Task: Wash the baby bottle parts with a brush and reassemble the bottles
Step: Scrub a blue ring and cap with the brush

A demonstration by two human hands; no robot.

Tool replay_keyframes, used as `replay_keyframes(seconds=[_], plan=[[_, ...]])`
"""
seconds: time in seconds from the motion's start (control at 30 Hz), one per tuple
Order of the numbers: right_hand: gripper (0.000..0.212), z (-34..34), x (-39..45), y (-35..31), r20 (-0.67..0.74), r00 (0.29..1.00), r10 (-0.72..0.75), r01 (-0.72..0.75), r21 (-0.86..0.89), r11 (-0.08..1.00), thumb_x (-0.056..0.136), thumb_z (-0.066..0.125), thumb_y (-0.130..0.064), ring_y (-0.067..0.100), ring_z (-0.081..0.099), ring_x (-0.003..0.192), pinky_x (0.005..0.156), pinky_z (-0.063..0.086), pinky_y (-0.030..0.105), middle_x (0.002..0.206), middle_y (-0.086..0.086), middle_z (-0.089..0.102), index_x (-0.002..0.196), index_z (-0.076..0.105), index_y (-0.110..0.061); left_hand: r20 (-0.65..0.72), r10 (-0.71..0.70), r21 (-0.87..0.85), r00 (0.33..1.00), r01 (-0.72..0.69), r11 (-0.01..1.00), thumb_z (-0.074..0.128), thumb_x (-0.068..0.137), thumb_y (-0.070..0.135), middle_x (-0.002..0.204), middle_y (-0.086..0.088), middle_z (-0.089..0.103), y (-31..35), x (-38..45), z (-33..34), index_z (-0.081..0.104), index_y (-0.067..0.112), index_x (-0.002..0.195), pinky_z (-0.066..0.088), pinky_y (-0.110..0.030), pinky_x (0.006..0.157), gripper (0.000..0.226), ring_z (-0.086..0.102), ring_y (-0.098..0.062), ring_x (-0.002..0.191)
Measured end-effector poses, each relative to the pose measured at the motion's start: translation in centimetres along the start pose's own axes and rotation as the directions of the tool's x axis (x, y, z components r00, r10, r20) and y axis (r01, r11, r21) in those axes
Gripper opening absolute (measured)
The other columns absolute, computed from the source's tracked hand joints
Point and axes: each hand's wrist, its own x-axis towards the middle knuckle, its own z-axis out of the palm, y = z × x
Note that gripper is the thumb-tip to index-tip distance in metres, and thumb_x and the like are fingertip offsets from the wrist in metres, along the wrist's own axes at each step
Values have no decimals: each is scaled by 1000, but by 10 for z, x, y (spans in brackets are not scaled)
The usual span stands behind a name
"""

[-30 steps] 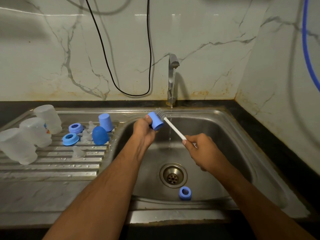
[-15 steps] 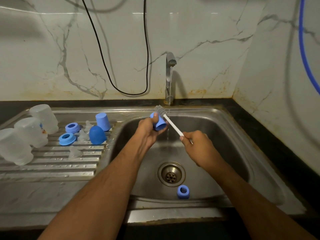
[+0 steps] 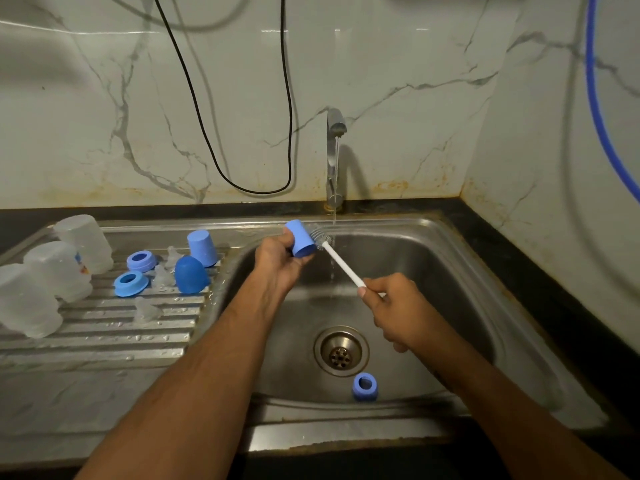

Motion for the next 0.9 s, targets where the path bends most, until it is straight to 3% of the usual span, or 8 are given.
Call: replay_keyframes(seconds=[0.07,0.23,0.37,0.43,0.53,0.67,0.73,0.9], plan=[[28,-2,0,2,19,1000,19,-19,21,1000,105,51,-32,9,41,44,41,38,23,61,0,49,127,64,-23,1,-3,-17,1000,3,1000,49,102,9,132,-26,55,3,-2,-2,42,-6,140,55,-53,82,41,63,-39,107],[31,2,15,-1,-27,999,33,-33,-12,999,106,50,-30,12,43,49,40,37,22,66,0,51,130,63,-17,64,-42,69,997,38,997,52,101,6,125,-25,56,-7,-14,5,45,0,126,57,-53,86,27,63,-39,110],[31,-3,7,7,-7,1000,13,-13,10,1000,105,52,-31,10,42,46,39,37,21,63,0,50,131,63,-19,-6,86,179,996,-84,980,52,100,3,117,-20,59,-2,0,-1,49,-2,124,57,-45,82,25,63,-32,102],[31,-9,10,9,-42,999,7,-8,-9,1000,104,54,-31,9,43,45,39,37,20,62,-1,51,129,66,-18,9,157,368,987,-150,918,52,100,5,121,-21,61,-2,7,-4,56,-2,126,56,-47,91,27,63,-31,102],[31,-12,13,7,-121,990,-76,71,-47,996,103,55,-31,2,46,49,46,38,16,61,-11,50,125,70,-14,137,262,700,955,-281,657,55,101,11,123,-12,63,-7,8,-7,61,12,127,57,-39,90,27,63,-25,109],[34,-8,16,4,-158,974,-161,131,-183,974,103,56,-33,4,57,66,64,45,19,76,-11,60,129,68,-15,268,289,826,919,-374,421,61,97,6,127,-11,63,-19,8,-9,57,8,135,57,-36,92,39,62,-24,115],[35,-6,17,3,-161,972,-170,136,-199,970,103,56,-33,6,60,72,67,46,19,86,-5,65,132,67,-15,266,305,838,915,-376,396,62,96,5,127,-9,63,-21,8,-6,58,8,135,57,-36,92,39,62,-23,114],[34,-13,7,7,-113,978,-176,152,-197,969,102,57,-33,7,63,70,59,44,13,81,-7,67,130,68,-16,223,371,835,901,-373,405,63,95,4,124,-9,65,-9,11,-11,60,7,133,56,-37,94,39,63,-24,114]])
